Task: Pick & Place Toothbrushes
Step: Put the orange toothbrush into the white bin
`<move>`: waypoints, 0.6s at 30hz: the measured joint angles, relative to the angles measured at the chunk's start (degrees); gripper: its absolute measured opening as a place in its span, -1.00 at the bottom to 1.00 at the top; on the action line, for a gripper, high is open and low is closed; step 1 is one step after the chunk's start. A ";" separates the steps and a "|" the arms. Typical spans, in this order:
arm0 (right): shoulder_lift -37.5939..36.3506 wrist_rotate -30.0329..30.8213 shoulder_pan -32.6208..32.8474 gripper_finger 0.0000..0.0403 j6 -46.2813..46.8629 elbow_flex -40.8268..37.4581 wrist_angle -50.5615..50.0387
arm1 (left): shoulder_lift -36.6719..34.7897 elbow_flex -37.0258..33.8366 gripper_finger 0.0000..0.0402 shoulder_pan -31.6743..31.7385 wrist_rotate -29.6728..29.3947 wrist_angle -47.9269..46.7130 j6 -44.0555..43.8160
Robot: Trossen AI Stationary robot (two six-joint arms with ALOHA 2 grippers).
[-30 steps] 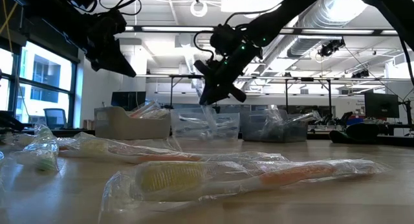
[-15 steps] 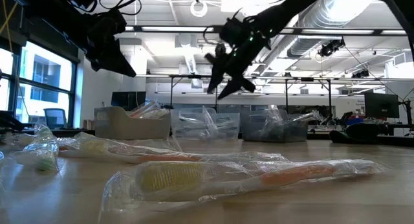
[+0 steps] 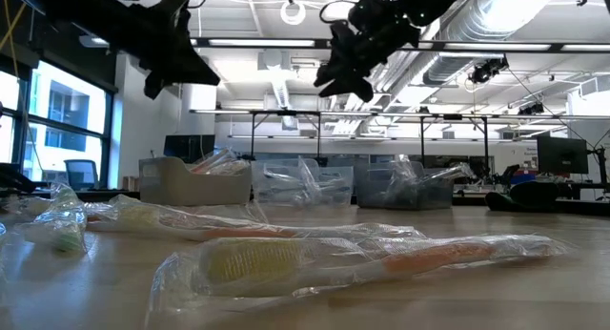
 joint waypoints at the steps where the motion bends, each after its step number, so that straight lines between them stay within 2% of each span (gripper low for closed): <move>1: -0.07 -0.05 -0.36 -0.37 -1.01 0.00 -0.66 | 0.00 0.00 -0.99 -0.05 -0.77 0.19 -0.76; 7: -0.09 -0.05 -1.79 -0.64 -7.00 0.00 -8.43 | 0.05 0.25 -1.00 -4.85 -8.99 0.93 -4.24; 10: -0.09 1.37 -2.18 -0.79 -11.68 0.00 -12.38 | 1.31 2.98 -1.00 -8.88 -13.96 -0.76 -4.04; 13: -0.09 4.27 -2.12 -0.93 -13.98 0.00 -14.19 | 3.46 7.35 -1.00 -12.40 -18.29 -6.81 -1.77; 18: -0.09 8.26 -3.11 -0.98 -14.79 0.00 -14.49 | 9.79 15.48 -1.00 -15.46 -18.10 -20.33 -0.05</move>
